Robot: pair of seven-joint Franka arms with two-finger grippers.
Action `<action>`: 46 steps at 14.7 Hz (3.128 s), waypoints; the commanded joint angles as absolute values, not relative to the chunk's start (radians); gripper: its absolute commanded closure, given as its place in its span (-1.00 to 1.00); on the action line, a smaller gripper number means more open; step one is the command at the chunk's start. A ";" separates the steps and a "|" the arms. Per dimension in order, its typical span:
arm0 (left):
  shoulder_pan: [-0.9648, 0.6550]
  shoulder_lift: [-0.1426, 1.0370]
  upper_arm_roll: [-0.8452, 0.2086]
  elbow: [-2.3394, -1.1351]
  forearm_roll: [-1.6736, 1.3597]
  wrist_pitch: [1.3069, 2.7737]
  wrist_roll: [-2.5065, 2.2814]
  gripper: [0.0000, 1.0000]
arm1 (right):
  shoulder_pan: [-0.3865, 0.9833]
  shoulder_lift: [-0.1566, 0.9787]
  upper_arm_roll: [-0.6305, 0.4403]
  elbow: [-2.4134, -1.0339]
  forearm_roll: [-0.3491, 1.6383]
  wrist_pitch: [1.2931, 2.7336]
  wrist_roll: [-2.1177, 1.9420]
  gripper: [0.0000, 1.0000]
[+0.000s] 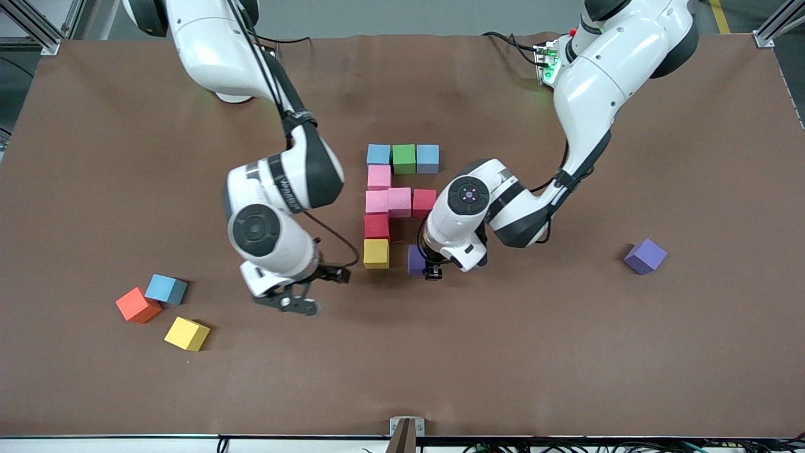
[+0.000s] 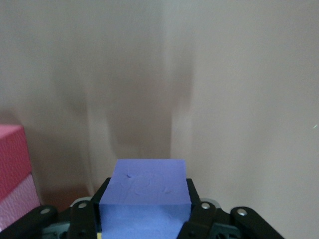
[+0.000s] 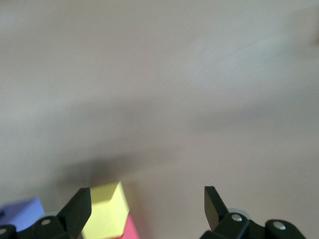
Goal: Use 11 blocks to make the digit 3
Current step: 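Place purple beside yellow with the left gripper while the right gripper withdraws, then release purple with the left gripper while the right gripper returns to rest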
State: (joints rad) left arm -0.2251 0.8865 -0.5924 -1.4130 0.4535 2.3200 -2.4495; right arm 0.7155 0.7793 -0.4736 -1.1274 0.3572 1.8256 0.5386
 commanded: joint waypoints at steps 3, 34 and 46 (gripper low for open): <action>-0.393 0.942 -0.459 -1.307 0.439 2.330 -2.507 0.32 | 0.689 0.730 -0.589 -1.141 0.367 1.810 0.369 -1.00; -0.420 0.994 -0.457 -1.302 0.433 2.352 -2.503 0.31 | 0.009 0.094 -0.140 -1.465 0.064 1.641 -0.028 -1.00; -0.416 0.973 -0.457 -1.305 0.434 2.333 -2.496 -1.00 | -0.034 -0.023 -0.077 -1.633 0.015 1.728 -0.040 -1.00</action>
